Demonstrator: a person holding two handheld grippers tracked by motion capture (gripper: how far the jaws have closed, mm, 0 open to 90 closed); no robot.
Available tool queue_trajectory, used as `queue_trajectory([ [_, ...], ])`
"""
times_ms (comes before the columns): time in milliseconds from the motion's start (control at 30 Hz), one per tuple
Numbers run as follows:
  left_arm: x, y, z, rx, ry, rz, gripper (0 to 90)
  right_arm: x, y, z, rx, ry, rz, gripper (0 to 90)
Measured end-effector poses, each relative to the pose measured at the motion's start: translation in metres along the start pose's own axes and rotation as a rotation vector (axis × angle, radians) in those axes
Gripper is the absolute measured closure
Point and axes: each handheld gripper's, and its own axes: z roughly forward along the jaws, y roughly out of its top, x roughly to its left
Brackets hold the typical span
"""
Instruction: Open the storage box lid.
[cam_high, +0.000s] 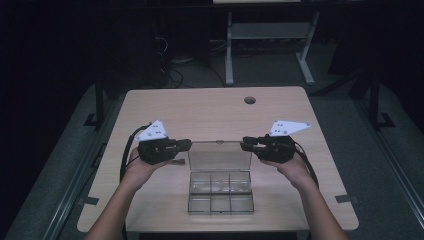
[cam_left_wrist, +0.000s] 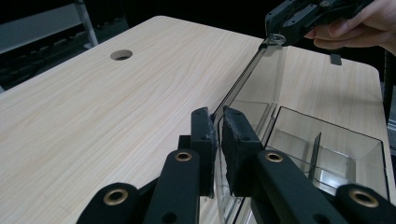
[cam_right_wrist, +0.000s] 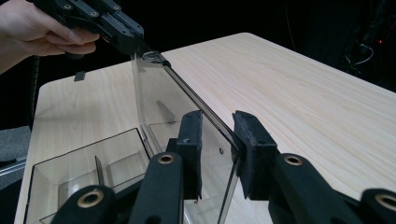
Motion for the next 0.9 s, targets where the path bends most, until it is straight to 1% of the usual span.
queue_trajectory([
  [100,0.002,0.000,0.001,0.005,0.001,-0.004,83.0,-0.003,0.001,0.002,0.007,0.001,0.003,72.1],
  [233,0.007,0.000,0.003,0.007,-0.005,-0.020,82.9,-0.006,0.003,0.004,0.019,-0.002,0.004,71.9],
  [433,0.013,-0.002,0.006,-0.005,-0.021,-0.039,83.0,-0.010,0.003,0.007,0.016,-0.006,0.008,71.7],
  [700,0.019,-0.003,0.009,-0.011,-0.020,-0.057,82.2,-0.013,0.001,0.010,0.011,-0.019,0.016,70.3],
  [900,0.023,-0.004,0.013,-0.018,-0.019,-0.066,81.4,-0.015,0.001,0.013,0.011,-0.034,0.012,68.6],
])
